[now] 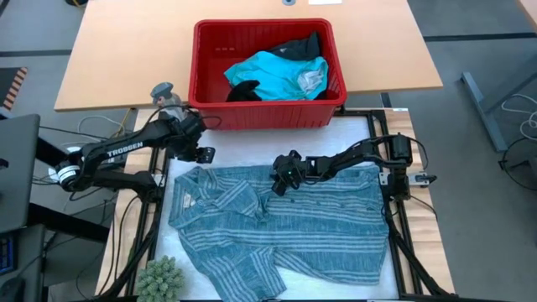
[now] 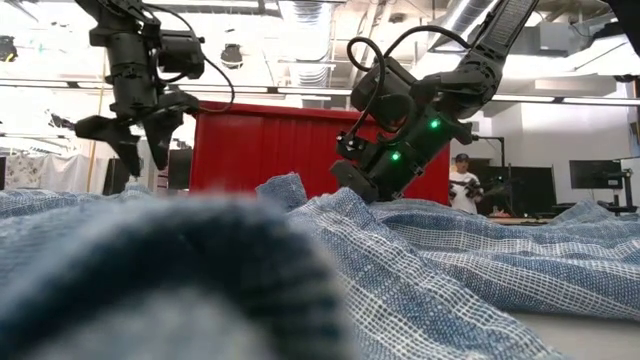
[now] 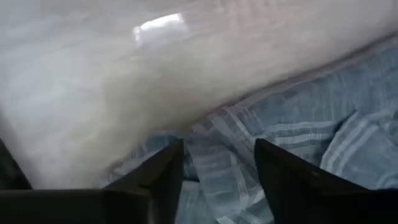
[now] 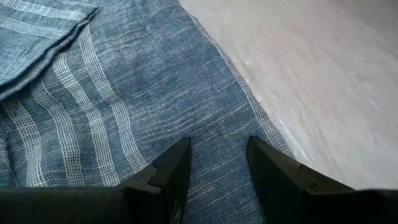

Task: Fold Laundry from Bin
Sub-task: Fold the patterned blue shirt

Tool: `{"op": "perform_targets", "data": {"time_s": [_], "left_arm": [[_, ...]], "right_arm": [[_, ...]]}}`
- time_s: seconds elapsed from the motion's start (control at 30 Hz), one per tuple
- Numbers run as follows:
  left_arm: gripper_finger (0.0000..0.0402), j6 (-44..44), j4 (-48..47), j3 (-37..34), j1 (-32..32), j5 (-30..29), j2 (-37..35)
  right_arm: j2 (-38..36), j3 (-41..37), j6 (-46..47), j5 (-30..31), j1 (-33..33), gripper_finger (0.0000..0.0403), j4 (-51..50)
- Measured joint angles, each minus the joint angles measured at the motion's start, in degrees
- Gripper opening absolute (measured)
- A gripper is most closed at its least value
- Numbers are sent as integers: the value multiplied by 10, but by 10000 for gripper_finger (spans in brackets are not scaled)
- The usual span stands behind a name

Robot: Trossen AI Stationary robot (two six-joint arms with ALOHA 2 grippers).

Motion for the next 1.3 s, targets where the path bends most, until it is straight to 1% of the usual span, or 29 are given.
{"op": "perform_targets", "data": {"time_s": [0.1,0.2,0.3,0.43,0.63,0.77,0.93,1.03,1.3], "left_arm": [[223,-43,-21,-1,0,-7,0],[238,-83,-8,-16,-12,-5,0],[241,-115,38,-40,-32,-1,0],[241,-136,86,-69,-43,-1,0],[240,-155,90,-79,-43,0,0],[229,-174,96,-79,-43,9,0],[194,-187,95,-79,-55,9,4],[180,-188,95,-79,-62,8,4],[151,-209,69,-79,-72,-20,4]], "right_arm": [[0,0,-3,0,0,187,0],[0,0,-4,0,0,187,0],[0,0,-8,1,0,187,0],[0,0,-13,1,0,187,0],[0,0,-14,1,0,187,3],[0,0,-15,1,0,187,7],[0,0,-15,1,0,187,8],[0,0,-15,1,0,187,11],[0,0,-18,1,0,187,11]]}}
